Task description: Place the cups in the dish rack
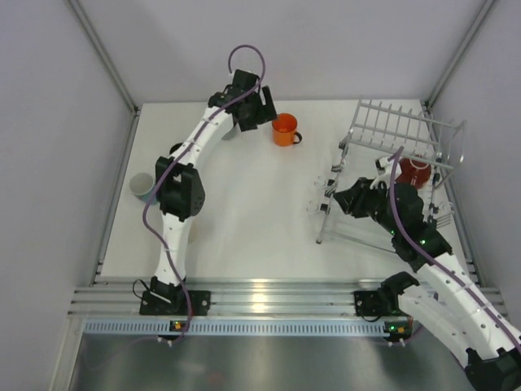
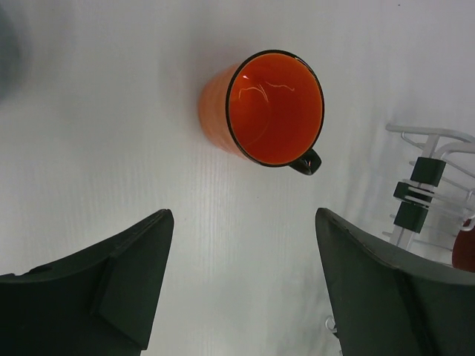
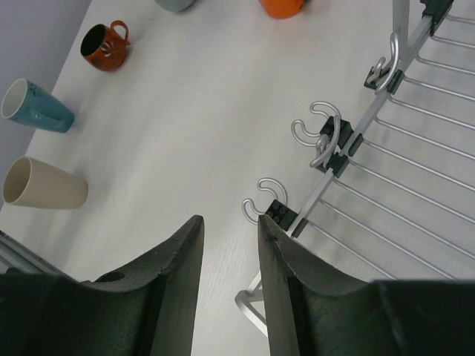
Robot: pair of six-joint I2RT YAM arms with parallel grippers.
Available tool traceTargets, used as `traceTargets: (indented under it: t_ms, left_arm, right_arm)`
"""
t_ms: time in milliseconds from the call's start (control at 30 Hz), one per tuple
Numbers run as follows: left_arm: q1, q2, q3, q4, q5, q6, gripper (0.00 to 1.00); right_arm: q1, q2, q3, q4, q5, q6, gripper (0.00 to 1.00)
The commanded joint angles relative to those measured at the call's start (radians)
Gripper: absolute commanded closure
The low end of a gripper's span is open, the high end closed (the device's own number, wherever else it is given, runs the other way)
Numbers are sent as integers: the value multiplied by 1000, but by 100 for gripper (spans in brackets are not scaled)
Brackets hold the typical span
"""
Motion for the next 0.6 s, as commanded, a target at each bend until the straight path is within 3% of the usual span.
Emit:
traceTargets:
  t_ms: [0,567]
  left_arm:
    - [-17,76,80,65,85,-95,18]
    - [-6,236,70,280,89,-213,19]
  right_arm:
    - [12,-14,68,-20,13,-40,64]
    - [13,-55,109,-81,68,-92,62]
